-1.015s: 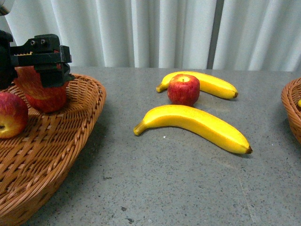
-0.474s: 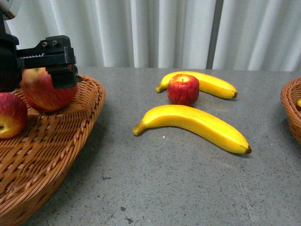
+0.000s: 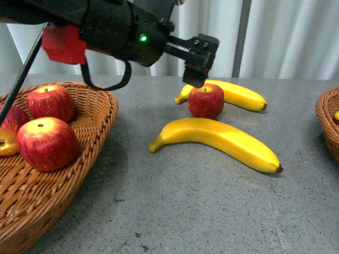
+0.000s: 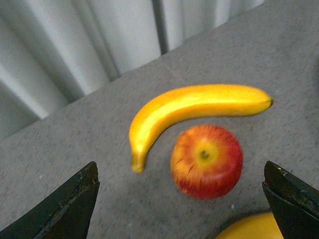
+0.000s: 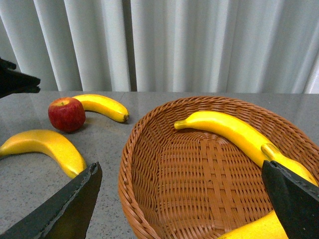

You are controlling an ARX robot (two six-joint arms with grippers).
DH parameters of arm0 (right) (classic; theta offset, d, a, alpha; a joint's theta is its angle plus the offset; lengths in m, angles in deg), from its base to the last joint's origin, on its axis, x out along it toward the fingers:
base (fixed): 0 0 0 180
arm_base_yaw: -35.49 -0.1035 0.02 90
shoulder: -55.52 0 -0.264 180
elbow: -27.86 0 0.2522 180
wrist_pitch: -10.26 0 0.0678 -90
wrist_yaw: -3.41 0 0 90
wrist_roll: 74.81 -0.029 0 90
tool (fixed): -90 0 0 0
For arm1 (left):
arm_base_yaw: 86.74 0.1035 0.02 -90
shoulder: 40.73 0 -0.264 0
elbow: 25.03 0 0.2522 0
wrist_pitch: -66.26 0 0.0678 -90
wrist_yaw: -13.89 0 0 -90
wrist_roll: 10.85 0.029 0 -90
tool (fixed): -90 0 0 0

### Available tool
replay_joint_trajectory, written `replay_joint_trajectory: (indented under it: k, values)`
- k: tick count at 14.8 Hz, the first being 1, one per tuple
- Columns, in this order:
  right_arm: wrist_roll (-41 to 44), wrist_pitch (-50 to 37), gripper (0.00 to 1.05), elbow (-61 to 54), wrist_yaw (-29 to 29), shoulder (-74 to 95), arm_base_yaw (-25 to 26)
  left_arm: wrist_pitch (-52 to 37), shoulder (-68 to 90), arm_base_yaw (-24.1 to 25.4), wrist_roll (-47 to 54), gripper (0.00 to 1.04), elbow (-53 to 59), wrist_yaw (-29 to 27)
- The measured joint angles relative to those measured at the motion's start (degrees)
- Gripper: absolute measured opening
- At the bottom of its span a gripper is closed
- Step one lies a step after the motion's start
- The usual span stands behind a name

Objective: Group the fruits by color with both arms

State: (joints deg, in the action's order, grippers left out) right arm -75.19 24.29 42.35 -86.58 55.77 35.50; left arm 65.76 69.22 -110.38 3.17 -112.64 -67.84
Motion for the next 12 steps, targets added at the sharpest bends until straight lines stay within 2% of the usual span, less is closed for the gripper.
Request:
replay_joint_trajectory:
  k: [12]
  values:
    - [0.0, -0.02, 0.98, 0.0, 0.0, 0.0, 0.0, 4.94, 15.47, -0.22, 1.25, 0.98, -13.9, 5.81]
